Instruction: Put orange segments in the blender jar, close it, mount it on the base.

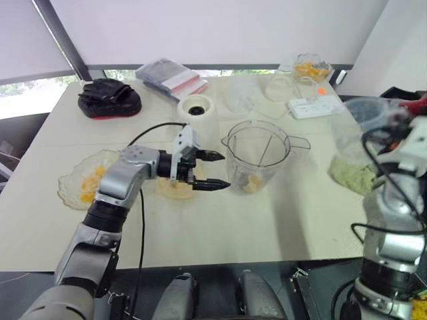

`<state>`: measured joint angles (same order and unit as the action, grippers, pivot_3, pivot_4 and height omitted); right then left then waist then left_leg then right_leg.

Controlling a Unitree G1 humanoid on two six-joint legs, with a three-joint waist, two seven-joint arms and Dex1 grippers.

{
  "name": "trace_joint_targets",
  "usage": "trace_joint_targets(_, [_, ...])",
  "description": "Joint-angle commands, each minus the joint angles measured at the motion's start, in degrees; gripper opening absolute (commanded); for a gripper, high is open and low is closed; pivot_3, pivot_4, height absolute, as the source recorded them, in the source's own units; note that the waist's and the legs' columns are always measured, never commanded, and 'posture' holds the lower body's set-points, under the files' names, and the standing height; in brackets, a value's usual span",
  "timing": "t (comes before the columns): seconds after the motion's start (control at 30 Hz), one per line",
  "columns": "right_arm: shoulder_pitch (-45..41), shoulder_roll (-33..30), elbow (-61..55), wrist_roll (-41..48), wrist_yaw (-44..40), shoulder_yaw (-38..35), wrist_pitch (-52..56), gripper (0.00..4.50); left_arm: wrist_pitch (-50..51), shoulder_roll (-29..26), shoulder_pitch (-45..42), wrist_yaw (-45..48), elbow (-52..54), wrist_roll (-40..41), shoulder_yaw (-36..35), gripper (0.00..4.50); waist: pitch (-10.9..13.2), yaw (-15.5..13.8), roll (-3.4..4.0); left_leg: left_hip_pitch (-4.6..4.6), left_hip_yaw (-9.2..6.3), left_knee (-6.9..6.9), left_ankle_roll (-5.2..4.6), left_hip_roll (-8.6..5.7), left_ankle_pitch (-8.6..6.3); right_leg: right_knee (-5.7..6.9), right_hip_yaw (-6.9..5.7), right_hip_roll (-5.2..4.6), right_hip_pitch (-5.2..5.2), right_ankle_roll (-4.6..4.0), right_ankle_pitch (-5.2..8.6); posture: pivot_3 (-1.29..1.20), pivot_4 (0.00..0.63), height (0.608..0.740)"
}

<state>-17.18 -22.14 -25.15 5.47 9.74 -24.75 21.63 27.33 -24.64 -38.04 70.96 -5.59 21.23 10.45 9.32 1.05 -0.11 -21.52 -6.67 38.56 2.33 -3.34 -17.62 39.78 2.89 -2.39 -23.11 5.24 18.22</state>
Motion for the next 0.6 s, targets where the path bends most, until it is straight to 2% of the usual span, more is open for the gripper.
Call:
trace_joint_targets(0.03, [-4.93,-4.13,-5.10,0.14,-2.11,-0.31,3.55,0.05,-1.43,0.33,-1.14,0.02,0.12,0.19,0.01,4.43,0.00,0.02,0.00,0.00,0.01,-0.04,0.00,0.00,0.00,-0.04,0.00,0.00,0.00,0.00,0.00,0.00,0.150,0.740])
trace_joint_targets(0.27, [-9.76,-8.97,-9.54,-0.44,-7.62,3.55,5.99,0.05,-2.22,1.19,-1.23,-0.41,-0.49,0.08,0.02,4.43,0.00,0.02,-0.01,-0.03,0.04,-0.41,0.01,0.02,0.00,-0.41,0.01,-0.02,-0.05,0.00,0.00,0.00,0.150,0.740])
trace_joint_targets(0.6, [-7.80,-12.50,-14.51,-2.50,-15.09,7.25,4.18,0.05,-2.90,1.21,-1.51,-0.26,-1.31,-0.14,-0.03,4.43,0.03,-0.17,-0.06,-0.11,0.04,-0.44,0.00,0.02,0.00,-0.48,-0.01,-0.05,-0.10,0.00,0.00,0.00,0.150,0.740])
